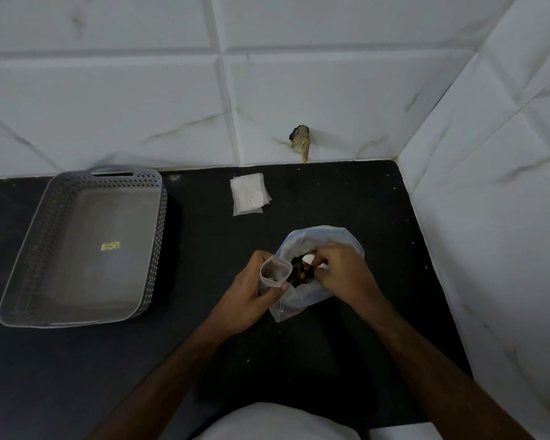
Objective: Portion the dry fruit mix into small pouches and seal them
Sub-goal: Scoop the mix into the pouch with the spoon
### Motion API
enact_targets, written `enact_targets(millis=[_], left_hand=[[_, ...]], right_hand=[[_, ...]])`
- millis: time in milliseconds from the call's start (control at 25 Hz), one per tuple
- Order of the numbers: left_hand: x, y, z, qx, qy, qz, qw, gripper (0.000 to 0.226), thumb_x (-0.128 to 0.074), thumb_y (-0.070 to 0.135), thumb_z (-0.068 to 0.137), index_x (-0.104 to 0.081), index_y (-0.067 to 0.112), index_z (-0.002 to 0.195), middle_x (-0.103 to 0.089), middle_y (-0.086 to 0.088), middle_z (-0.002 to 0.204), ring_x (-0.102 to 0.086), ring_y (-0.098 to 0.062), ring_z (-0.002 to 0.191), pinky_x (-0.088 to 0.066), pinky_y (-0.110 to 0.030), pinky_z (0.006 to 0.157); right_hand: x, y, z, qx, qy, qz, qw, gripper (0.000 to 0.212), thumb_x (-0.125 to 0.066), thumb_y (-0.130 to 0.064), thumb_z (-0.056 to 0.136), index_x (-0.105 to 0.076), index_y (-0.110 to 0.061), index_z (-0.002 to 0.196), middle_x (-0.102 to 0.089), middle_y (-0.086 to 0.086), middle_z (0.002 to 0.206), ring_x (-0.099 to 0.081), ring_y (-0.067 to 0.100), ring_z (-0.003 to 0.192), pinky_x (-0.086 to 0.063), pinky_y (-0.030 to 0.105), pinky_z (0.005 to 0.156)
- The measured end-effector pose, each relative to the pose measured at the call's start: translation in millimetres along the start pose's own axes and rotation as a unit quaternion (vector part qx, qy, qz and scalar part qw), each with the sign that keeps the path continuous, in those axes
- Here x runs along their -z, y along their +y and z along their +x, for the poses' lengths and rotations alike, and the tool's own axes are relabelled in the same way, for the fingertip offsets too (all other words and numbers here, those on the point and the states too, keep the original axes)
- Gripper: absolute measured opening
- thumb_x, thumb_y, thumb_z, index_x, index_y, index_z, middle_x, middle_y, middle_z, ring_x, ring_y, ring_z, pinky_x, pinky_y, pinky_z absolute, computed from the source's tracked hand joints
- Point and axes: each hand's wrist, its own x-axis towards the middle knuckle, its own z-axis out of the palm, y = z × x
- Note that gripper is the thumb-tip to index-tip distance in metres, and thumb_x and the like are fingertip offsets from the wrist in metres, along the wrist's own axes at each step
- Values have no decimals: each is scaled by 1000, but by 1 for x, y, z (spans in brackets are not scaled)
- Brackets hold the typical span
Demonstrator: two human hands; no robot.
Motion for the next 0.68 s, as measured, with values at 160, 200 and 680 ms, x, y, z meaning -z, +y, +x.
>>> enact_targets(millis=[160,200,680], left_hand=[[-1,-2,-1,-4,-7,-3,1000,26,-63,26,97,-54,17,120,-57,15,109,-62,-17,104,-54,-29,83],[0,-1,-1,-2,-8,-3,1000,26,-63,27,97,-54,17,120,-57,15,109,-62,-17,104,-54,-29,83],[2,-1,-6,-17,-8,1,1000,36,-64,29,96,-54,17,128,-58,8,121,-61,-22,114,-56,-38,90]], right_hand=[[-1,1,9,-60,-39,-25,997,26,-56,-18,100,-67,-13,122,-66,7,122,-62,23,113,-46,33,94],[-6,2,3,-47,-3,-8,999,23,-57,-18,99,-69,-14,118,-67,6,118,-63,22,111,-47,33,93],[-12,3,7,-68,-33,13,997,24,-56,-22,101,-68,-20,122,-68,3,117,-65,19,108,-49,30,91]])
